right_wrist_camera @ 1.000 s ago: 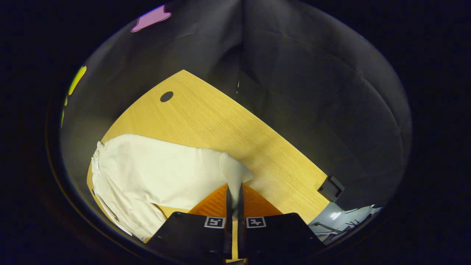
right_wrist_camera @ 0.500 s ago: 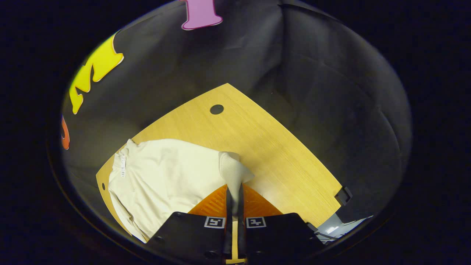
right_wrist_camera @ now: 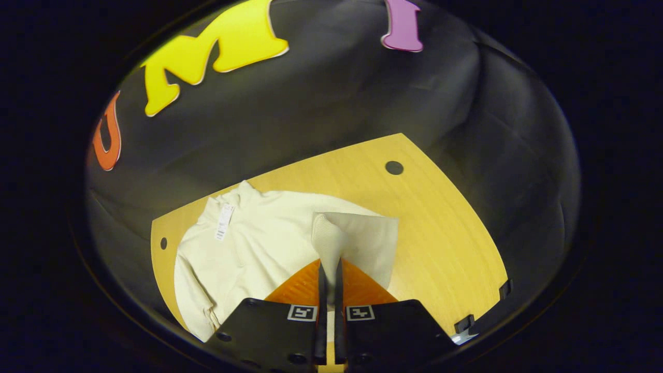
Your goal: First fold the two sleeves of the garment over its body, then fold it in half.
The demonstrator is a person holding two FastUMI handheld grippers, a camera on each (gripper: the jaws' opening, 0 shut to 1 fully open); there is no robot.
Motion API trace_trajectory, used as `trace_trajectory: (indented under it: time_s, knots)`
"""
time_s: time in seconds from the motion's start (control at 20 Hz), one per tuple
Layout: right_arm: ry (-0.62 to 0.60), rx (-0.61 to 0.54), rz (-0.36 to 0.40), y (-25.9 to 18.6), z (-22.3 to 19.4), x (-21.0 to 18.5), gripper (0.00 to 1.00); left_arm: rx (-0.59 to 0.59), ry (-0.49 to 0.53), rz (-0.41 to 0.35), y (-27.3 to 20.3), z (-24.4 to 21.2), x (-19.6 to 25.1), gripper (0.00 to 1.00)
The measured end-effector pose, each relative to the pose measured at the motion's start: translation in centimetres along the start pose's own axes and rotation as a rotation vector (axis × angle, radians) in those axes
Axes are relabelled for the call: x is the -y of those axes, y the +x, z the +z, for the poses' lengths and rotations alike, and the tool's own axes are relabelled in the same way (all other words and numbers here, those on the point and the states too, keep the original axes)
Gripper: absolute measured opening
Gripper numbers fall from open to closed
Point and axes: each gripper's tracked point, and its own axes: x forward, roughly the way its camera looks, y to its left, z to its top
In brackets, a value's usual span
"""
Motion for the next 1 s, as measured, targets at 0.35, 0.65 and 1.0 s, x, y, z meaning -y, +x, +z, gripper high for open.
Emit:
trace_trajectory:
  time_s: [0.35, 0.65, 1.0]
  knots:
    - [-0.164, 0.033, 0.101, 0.2, -2.3, -13.2, 0.06, -0.023, -0.021, 0.046, 0.7, -1.4, -4.8, 0.98]
    - [-0.239, 0.018, 0.148, 1.3, -5.2, -20.4, 0.06, -0.044, -0.030, 0.082, 0.7, -2.7, -8.3, 0.98]
    - [-0.336, -0.021, 0.217, 4.2, -9.4, -29.0, 0.06, -0.079, -0.045, 0.136, -0.4, -4.9, -11.2, 0.98]
